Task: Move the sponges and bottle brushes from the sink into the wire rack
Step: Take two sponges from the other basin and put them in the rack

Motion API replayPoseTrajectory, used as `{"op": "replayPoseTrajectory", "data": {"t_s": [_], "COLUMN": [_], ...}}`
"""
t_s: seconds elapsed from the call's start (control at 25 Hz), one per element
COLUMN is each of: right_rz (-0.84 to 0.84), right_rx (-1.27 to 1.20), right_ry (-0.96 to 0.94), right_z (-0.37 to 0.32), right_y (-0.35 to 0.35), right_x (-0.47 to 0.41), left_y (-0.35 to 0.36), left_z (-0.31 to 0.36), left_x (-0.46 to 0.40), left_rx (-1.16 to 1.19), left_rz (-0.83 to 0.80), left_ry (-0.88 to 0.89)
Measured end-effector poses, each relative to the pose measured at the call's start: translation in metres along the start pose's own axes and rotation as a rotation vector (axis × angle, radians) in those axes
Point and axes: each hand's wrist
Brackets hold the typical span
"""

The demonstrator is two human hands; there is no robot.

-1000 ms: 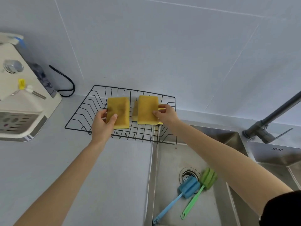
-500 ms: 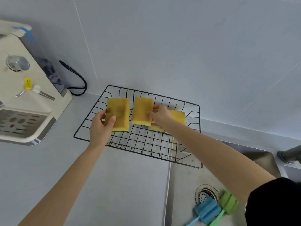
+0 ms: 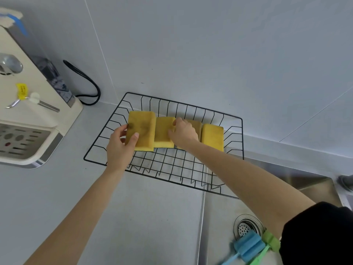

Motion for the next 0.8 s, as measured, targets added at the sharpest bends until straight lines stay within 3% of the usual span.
{"op": "replayPoseTrajectory", "data": {"t_s": [0.16,0.4,0.64,0.8], "right_rz": [0.067,-0.058,0.071,0.073], "right_rx": [0.219,0.722,0.713,0.707], "right_ry": [-0.154,-0.346,-0.301,-0.282], "right_z": [0.007,0.016,0.028,0.030], "right_y": [0.006,0.030,0.030,0.033], "right_x": [0.002,-0.004,-0.008,-0.010], "left_y": [-0.001,-0.001,0.000,0.007], "left_z": [-0.001,-0.001,-0.002,0.001], "left_x": [0.000,-0.004,-0.009,-0.019], "left_rx": [-0.001,-0.005,-0.035,-0.110], "left_rz": [0.016,0.020,0.013,0.005], "left_ry": [-0.010,-0.015,-0.022,-0.020]}}
Point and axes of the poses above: each hand's wrist, its own x-axis away from the middle knuckle, its own y-axis out of the palm, z = x × y, and after that the axes turned 10 degrees about -z, right-handed
